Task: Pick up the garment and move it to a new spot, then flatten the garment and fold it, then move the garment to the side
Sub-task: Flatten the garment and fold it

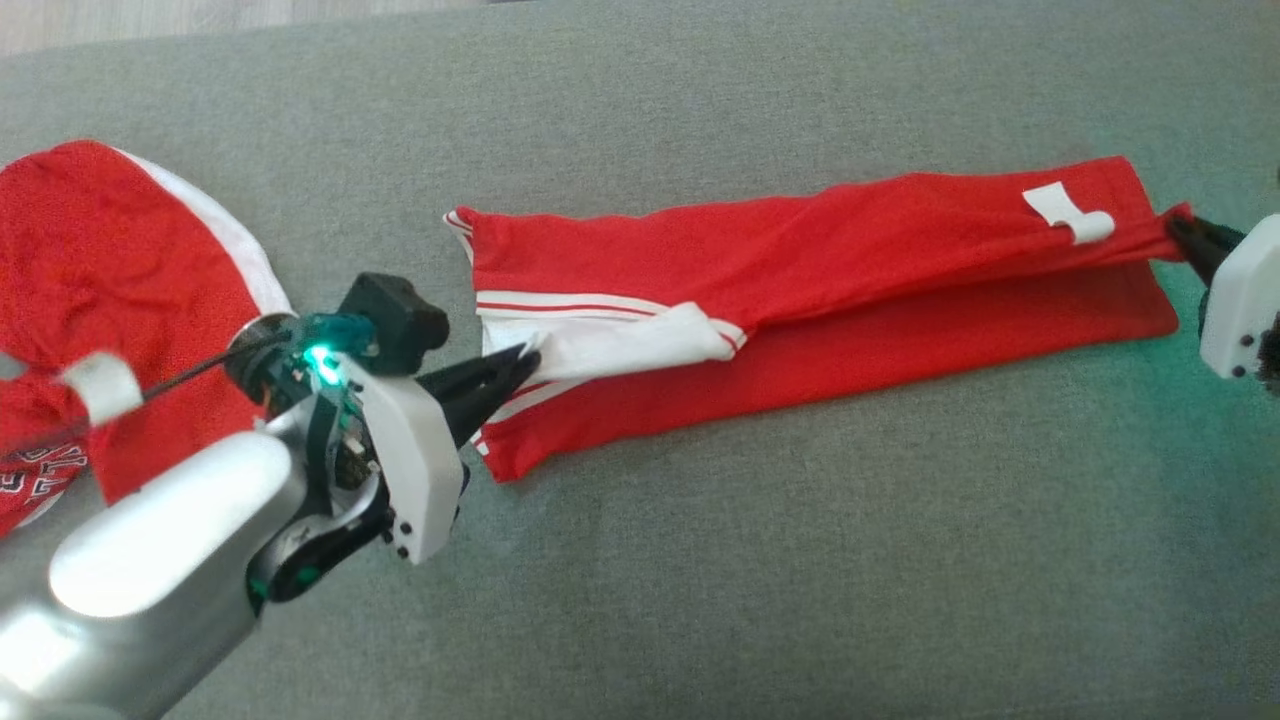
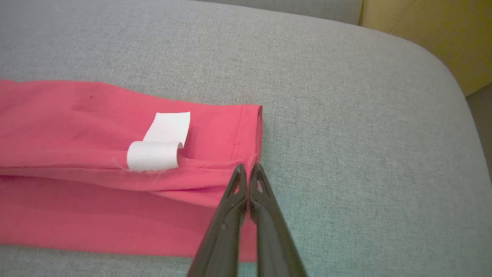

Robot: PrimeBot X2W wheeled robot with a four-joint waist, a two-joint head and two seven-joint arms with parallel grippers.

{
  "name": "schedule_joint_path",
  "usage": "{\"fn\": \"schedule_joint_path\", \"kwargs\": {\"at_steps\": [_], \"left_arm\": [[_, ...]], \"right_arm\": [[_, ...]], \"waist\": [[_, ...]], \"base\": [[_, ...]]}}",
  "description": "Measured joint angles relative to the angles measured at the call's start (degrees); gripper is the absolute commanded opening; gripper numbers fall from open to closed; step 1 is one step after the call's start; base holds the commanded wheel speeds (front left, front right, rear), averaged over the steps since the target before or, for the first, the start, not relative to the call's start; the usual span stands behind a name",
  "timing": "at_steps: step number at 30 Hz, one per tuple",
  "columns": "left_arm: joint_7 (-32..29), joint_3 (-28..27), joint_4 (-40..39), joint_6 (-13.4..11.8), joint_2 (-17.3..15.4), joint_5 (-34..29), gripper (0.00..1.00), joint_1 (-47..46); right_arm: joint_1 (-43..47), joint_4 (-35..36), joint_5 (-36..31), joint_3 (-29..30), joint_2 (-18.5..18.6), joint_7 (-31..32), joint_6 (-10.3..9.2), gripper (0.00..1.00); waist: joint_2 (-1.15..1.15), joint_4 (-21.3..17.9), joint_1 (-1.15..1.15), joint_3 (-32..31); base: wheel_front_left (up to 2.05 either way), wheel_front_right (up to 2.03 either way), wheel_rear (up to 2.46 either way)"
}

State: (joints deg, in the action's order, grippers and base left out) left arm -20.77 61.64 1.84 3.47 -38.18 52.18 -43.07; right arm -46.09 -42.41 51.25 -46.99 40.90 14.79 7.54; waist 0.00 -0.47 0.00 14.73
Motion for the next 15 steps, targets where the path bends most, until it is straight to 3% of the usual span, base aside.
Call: {"fn": "schedule_joint_path", "kwargs": {"at_steps": [9,10,11,12,15], "left_arm": [[-1.5,1.4,-0.1,-1.3,-0.1,0.4,0.00,0.3],[-1.0,1.4,0.3,-1.7,0.0,-0.3,0.06,0.3],[-0.5,1.4,0.7,-1.8,0.1,-1.0,0.84,0.3],[-0.1,1.5,1.0,-1.8,0.3,-1.3,1.00,0.3],[1.3,1.4,1.7,-2.5,1.2,-1.3,1.00,0.6]], "right_arm": [[0.0,1.6,0.4,-4.5,1.5,3.3,0.00,0.00],[0.0,1.6,0.5,-4.5,1.5,3.3,0.00,0.28],[0.0,1.4,0.5,-4.5,1.4,3.3,0.00,1.00],[0.0,1.1,0.4,-4.5,1.4,3.3,0.00,1.00],[0.0,0.2,0.5,-4.5,1.4,3.0,0.00,1.00]], "waist": [[0.00,-0.7,0.00,0.4],[0.00,-0.8,0.01,0.4],[0.00,-0.8,0.00,0.4],[0.00,-0.9,0.01,0.4],[0.00,-1.0,0.00,0.3]], "base": [[0.00,0.00,0.00],[0.00,0.00,0.00],[0.00,0.00,0.00],[0.00,0.00,0.00],[0.00,0.00,0.00]]}}
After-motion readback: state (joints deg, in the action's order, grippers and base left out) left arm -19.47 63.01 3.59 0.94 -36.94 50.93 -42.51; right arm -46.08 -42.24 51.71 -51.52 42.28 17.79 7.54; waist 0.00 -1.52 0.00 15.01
